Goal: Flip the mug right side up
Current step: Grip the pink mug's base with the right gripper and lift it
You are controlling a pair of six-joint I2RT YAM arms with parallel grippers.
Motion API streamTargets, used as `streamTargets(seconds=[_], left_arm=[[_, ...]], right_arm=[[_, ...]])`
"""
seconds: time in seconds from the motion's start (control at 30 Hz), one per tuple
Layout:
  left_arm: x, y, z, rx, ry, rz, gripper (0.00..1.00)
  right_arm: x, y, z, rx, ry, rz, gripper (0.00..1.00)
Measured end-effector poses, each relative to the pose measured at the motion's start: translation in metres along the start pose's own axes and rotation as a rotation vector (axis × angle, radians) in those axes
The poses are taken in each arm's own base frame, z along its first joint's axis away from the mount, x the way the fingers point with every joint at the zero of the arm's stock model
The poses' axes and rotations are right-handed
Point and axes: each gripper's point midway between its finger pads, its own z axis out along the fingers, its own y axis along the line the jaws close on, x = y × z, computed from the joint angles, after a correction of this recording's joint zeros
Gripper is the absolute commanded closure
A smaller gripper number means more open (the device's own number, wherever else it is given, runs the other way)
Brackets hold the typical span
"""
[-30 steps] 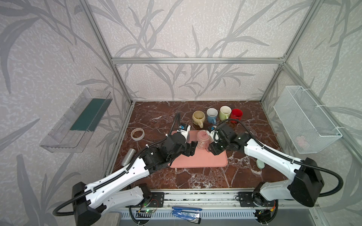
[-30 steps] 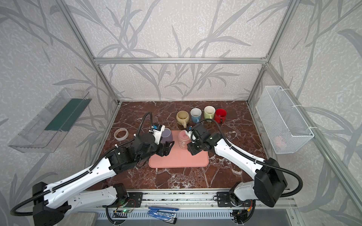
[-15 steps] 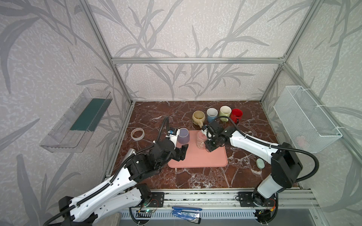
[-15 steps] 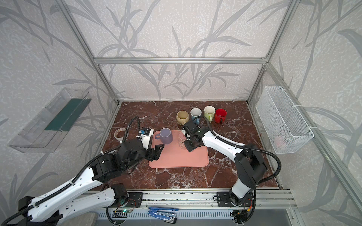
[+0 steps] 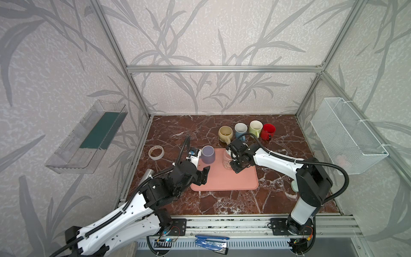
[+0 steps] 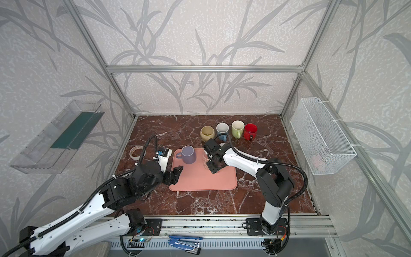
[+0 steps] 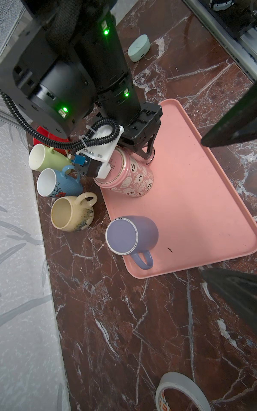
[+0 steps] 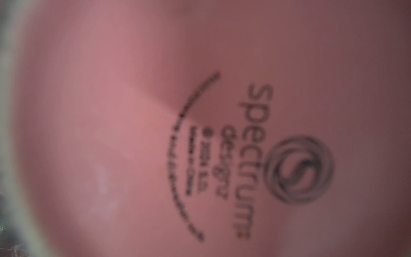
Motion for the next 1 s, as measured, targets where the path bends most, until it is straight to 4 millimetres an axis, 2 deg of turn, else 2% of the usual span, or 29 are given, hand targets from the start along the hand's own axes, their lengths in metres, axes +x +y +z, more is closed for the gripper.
streamTargets(seconds=[0.2,0.5,0.7,1.0], left_arm=[[0.000,0.001,0.001,-0.006,0.000,0.008,0.17],[0.002,0.000,0.004,-0.010,0.011,0.013,0.17],[0.005,0.001,0.005,-0.013,0.015,0.013,0.17],[0.025,0.004,0.015,-0.017,0.040,-0.006,0.17]], right_arm=[[-0.004,-0.003,0.001,0.022,-0.004,0.000,0.72],[-0.005,-0.005,0.002,0.033,-0.009,-0.002,1.00],[-0.006,-0.004,0.002,0.026,-0.015,-0.001,1.00],[-0.002,0.009,-0.004,-0.057,-0.048,0.013,1.00]])
